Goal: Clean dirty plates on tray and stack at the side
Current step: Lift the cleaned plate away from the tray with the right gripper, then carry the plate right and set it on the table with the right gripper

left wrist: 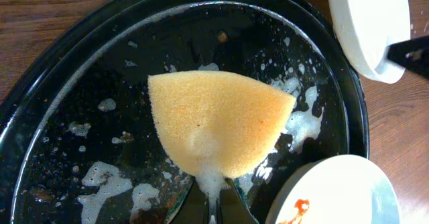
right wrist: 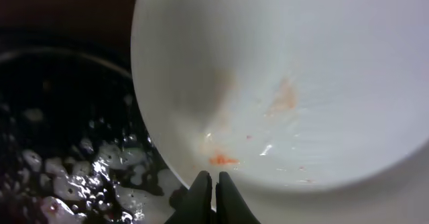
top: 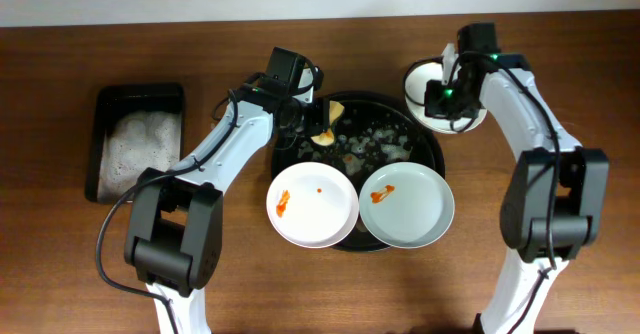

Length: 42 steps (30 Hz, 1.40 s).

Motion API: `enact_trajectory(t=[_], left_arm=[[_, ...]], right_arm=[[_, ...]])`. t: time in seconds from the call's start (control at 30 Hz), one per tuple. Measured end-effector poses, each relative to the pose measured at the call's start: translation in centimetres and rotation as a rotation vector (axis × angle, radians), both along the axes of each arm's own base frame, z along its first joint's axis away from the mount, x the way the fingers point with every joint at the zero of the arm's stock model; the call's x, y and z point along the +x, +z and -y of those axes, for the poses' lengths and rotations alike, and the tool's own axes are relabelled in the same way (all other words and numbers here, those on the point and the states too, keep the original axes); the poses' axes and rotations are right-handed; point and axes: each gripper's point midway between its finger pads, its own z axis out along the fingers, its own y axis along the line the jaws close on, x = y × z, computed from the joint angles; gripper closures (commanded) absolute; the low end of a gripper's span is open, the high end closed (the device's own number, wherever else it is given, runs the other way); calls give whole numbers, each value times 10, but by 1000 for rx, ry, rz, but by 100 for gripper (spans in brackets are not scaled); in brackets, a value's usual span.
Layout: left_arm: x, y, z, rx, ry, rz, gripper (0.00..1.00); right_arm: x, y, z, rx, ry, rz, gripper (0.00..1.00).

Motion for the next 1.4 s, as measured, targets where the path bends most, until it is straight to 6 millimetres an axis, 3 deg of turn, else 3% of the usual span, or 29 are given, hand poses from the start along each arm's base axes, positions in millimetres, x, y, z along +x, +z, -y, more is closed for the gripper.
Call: enact_trajectory(t=[0.17, 0.2, 0.27, 0.33, 0.37, 0.47, 0.6, 0.8, 0.87, 0.93, 1.1, 1.13, 1.2, 1.3, 1.4], left_arm=[[0, 0, 1, -6, -3, -2, 100], [-1, 0, 1, -6, -4, -2, 100], [-1, 0, 1, -6, -4, -2, 100], [-1, 0, 1, -6, -4, -2, 100], [-1, 0, 1, -6, -4, -2, 100], [-1, 0, 1, -7, -4, -3, 100], [-1, 0, 1, -7, -4, -3, 100], [-1, 0, 1, -7, -4, -3, 100], [-1, 1, 1, -8, -5, -4, 100], [-1, 1, 1, -9, -5, -3, 100], [-1, 1, 2, -12, -7, -5, 100], [-1, 1, 2, -12, -7, -4, 100], [-1, 1, 2, -12, -7, -4, 100], [-1, 1, 2, -12, -7, -5, 100], [-2, 1, 2, -16, -9, -6, 99]], right_arm=[[-19, -7, -42, 0, 104, -60, 96], [-22, -7, -47, -2, 119, -69, 92], [-25, -7, -53, 1, 153, -70, 77], [-23, -6, -57, 5, 208, -48, 51], [-20, -5, -55, -11, 224, -29, 54], [-6, -2, -37, -67, 212, 24, 88], [6, 1, 5, -76, 126, 53, 92], [10, 1, 8, -74, 119, 68, 93], [3, -10, 5, -59, 127, 23, 93], [-10, -25, -12, -11, 186, -38, 93], [-31, -24, -77, 19, 388, -57, 93], [-35, -24, -89, 24, 418, -57, 89], [-41, -24, -106, 28, 463, -59, 66], [-41, -21, -109, 37, 437, -66, 58], [-19, 11, -85, 58, 317, 0, 55]])
